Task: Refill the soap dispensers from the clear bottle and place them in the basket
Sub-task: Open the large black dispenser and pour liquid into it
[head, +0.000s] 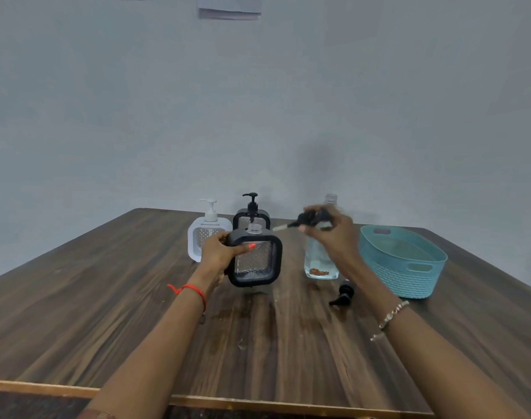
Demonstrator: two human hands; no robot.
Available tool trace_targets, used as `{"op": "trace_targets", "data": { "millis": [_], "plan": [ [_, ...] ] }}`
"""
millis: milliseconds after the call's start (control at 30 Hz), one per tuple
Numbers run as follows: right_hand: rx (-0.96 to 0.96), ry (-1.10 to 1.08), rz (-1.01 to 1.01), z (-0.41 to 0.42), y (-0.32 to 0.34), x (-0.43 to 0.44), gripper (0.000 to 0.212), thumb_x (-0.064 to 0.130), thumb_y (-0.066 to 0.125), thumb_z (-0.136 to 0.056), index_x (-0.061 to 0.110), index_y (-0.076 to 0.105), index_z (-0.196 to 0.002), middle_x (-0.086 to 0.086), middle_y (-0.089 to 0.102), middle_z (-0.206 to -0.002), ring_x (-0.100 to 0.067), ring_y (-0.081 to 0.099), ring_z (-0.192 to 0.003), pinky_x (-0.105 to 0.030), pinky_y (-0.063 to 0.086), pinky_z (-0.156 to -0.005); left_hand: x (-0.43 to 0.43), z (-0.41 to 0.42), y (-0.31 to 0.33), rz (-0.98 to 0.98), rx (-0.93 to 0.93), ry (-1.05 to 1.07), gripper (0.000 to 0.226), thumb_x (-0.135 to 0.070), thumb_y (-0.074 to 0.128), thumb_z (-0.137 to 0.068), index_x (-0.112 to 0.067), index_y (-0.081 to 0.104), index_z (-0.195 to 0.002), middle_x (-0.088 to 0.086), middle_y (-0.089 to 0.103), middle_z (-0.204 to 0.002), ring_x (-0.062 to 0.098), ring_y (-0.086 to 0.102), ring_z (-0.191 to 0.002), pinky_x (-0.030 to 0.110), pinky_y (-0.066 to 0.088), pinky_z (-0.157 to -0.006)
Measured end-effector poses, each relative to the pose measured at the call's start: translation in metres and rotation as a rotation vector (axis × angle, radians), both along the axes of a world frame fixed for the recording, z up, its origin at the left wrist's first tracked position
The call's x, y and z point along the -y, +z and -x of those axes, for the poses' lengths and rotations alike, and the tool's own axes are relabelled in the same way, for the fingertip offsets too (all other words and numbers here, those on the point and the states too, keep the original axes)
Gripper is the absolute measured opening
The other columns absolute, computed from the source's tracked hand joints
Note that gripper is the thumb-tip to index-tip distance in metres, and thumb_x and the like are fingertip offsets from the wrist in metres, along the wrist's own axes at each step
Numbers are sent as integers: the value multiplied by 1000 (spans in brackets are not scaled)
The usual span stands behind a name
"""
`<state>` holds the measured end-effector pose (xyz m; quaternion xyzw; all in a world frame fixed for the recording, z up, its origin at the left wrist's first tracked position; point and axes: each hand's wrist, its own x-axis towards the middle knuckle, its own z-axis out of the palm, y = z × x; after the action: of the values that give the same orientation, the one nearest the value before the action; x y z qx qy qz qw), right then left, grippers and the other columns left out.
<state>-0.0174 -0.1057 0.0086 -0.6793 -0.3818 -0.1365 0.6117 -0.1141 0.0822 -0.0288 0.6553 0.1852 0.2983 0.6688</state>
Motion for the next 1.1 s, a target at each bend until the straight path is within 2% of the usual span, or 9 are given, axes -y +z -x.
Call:
{"op": "trace_targets", "data": {
  "millis": [100,233,433,500,633,733,833,900,1100],
  "plan": [
    [267,43,329,-1,-42,6,28,1,76,-69,12,68,-94,2,63,-91,2,55,-83,-8,45,-71,-1,-5,2,51,31,52,48,-2,75,-72,0,55,-116,9,61,-105,23,59,-86,31,49,-59],
    [471,131,717,-6,-83,10,34,-4,60,-72,7,65,-104,-5,57,-107,-13,54,-92,-13,35,-80,-2,-14,1,28,58,102,53,-6,79,-69,0,57,-118,12,64,-113,25,61,-91,36,51,-71],
    [531,124,926,-11,-83,8,53,-9,52,-77,12,54,-125,-2,44,-127,-19,50,-111,-20,41,-84,4,-26,2,6,83,74,45,-6,77,-70,-3,57,-111,8,63,-104,23,60,-88,31,50,-69],
    [527,65,782,-16,-73,11,53,-13,50,-72,10,58,-119,-3,51,-119,-19,53,-106,-22,45,-82,4,-32,2,7,89,67,46,-7,78,-70,-2,57,-111,9,65,-105,22,61,-87,30,51,-66],
    [366,-243,206,-38,-44,16,41,-18,51,-69,9,64,-97,-6,58,-98,-10,51,-83,-14,41,-71,3,-45,0,-21,88,83,53,-12,81,-66,-2,58,-113,12,67,-108,27,65,-94,41,56,-79],
    [78,-344,-67,-63,-27,19,45,-6,68,-69,18,52,-104,-3,50,-106,-15,47,-90,-29,43,-79,4,-54,-1,-40,89,84,50,-13,82,-66,-2,60,-109,13,68,-105,28,65,-93,43,56,-81],
    [-225,-224,-14,-93,-25,20,80,6,81,-67,14,33,-131,-4,43,-122,-17,45,-109,-32,42,-95,4,-65,-1,-37,100,76,36,-11,82,-65,-8,64,-95,13,69,-99,28,67,-89,43,56,-81],
    [-384,-109,14,-110,-29,17,95,4,82,-65,10,24,-140,-11,46,-128,-23,49,-114,-34,44,-94,4,-73,0,-50,97,73,33,-12,83,-64,-12,64,-90,12,70,-97,29,67,-90,46,56,-83],
    [-455,8,45,-135,-42,2,66,0,83,-58,4,56,-118,-16,65,-115,-30,64,-102,-35,55,-79,9,-88,3,-85,117,70,27,-11,82,-65,-17,63,-83,8,69,-92,24,66,-84,36,57,-77]
  ]
}}
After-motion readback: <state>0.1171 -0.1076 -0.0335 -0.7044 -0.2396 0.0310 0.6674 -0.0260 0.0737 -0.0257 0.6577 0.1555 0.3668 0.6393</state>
